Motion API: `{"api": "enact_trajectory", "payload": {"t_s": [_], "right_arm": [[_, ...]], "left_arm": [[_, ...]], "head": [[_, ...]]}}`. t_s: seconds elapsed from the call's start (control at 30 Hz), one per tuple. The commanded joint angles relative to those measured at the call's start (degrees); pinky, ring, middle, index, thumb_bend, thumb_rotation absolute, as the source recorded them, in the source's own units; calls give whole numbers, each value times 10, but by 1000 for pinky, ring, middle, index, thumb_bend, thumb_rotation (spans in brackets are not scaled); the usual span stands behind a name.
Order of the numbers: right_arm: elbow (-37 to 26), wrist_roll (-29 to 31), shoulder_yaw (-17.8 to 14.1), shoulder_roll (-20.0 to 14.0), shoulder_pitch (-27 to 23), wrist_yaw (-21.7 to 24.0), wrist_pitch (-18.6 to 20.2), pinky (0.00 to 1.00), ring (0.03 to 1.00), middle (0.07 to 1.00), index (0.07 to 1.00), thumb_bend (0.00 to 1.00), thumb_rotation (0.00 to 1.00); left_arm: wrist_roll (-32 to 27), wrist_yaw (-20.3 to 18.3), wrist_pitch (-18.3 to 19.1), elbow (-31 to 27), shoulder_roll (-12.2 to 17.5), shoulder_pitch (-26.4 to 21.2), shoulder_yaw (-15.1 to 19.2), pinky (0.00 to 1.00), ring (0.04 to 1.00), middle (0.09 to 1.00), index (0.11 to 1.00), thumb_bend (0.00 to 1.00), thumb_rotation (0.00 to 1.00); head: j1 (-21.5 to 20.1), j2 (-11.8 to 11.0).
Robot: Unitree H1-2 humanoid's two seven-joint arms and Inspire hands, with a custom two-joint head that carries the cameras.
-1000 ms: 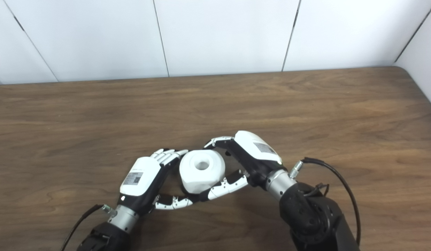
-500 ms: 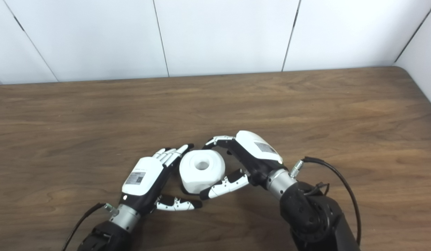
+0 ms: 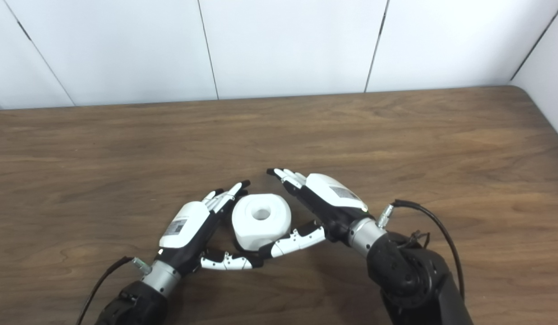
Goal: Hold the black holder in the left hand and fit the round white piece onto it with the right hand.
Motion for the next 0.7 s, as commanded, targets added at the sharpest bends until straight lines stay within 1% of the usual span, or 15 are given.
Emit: {"api": "enact_trajectory", "payload": {"t_s": [0.0,0.17,0.23,0.27,0.33,0.37,0.43,0.53,0.63,0.67], "right_arm": [[-23,10,-16,-10,-25,19,2,944,1000,1000,1000,1000,642],[-18,26,-32,-18,-35,45,2,995,1000,1000,1000,1000,631],[-15,47,-43,-23,-39,58,2,999,1000,1000,1000,1000,644],[-13,62,-53,-25,-41,66,2,1000,1000,1000,1000,1000,662],[-9,95,-78,-22,-41,72,2,1000,1000,1000,1000,1000,697],[-8,104,-86,-21,-41,73,2,992,1000,1000,1000,1000,706],[-7,121,-106,-24,-39,75,2,941,1000,1000,1000,1000,733],[-4,133,-124,-32,-38,77,2,905,1000,1000,1000,1000,764],[0,137,-141,-34,-39,84,2,887,1000,1000,1000,1000,793],[1,138,-146,-34,-39,86,3,890,1000,1000,1000,1000,794]], "left_arm": [[-27,-53,42,-12,6,8,0,843,923,940,1000,1000,467],[-55,-77,73,-43,15,12,14,834,955,976,1000,1000,434],[-69,-81,72,-52,21,16,20,819,957,986,1000,1000,439],[-78,-84,70,-58,26,17,23,815,955,988,1000,1000,449],[-106,-96,81,-74,33,21,35,819,957,987,1000,1000,469],[-114,-100,86,-79,35,22,39,826,961,989,1000,1000,474],[-130,-111,100,-97,46,26,49,838,964,988,1000,1000,497],[-152,-128,121,-123,62,30,63,874,977,994,1000,1000,523],[-196,-137,135,-135,71,35,86,940,995,1000,1000,1000,493],[-205,-138,137,-136,73,36,90,947,998,1000,1000,1000,486]], "head": [[1,1],[1,1],[3,2],[3,2],[5,2],[5,2],[5,3],[6,3],[6,3],[6,3]]}}
